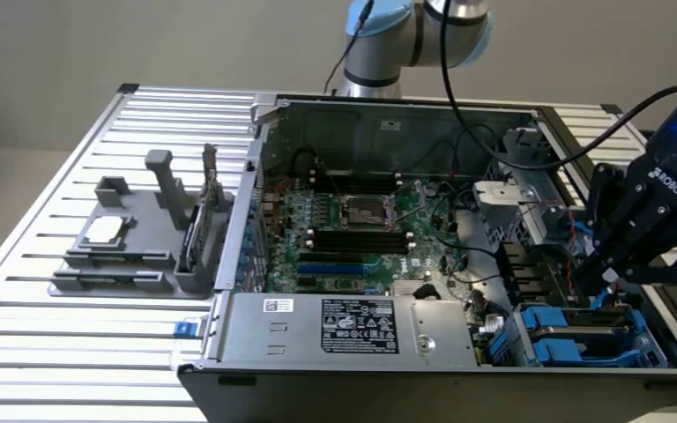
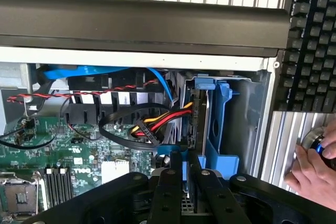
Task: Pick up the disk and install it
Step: 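Insert the second disk wire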
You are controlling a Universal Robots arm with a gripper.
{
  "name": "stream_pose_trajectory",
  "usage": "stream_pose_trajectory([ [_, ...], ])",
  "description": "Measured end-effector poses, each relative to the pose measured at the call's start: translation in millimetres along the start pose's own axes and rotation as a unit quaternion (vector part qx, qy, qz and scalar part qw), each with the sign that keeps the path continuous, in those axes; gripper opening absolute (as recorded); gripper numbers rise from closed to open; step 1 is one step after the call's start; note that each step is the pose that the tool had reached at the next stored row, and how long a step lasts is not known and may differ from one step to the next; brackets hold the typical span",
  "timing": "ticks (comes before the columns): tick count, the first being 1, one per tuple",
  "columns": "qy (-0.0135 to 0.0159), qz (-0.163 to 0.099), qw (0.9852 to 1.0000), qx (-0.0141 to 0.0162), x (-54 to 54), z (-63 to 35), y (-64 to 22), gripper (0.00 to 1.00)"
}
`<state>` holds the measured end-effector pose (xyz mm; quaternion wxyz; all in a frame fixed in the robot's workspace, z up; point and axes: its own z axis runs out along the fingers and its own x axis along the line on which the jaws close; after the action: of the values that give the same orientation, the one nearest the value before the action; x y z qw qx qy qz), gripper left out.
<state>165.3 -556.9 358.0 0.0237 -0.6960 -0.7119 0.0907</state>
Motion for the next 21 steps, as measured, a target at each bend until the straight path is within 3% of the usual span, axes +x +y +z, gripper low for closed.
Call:
stream_pose_trajectory([
  [10,0.0107,-0.001,0.9999,-0.0003,-9.5,7.2,0.9,0.16],
  [17,0.0224,-0.001,0.9997,-0.0004,-13.6,8.6,2.3,0.16],
  [21,0.026,0.001,0.9997,-0.0003,-16.5,10.3,2.8,0.16],
])
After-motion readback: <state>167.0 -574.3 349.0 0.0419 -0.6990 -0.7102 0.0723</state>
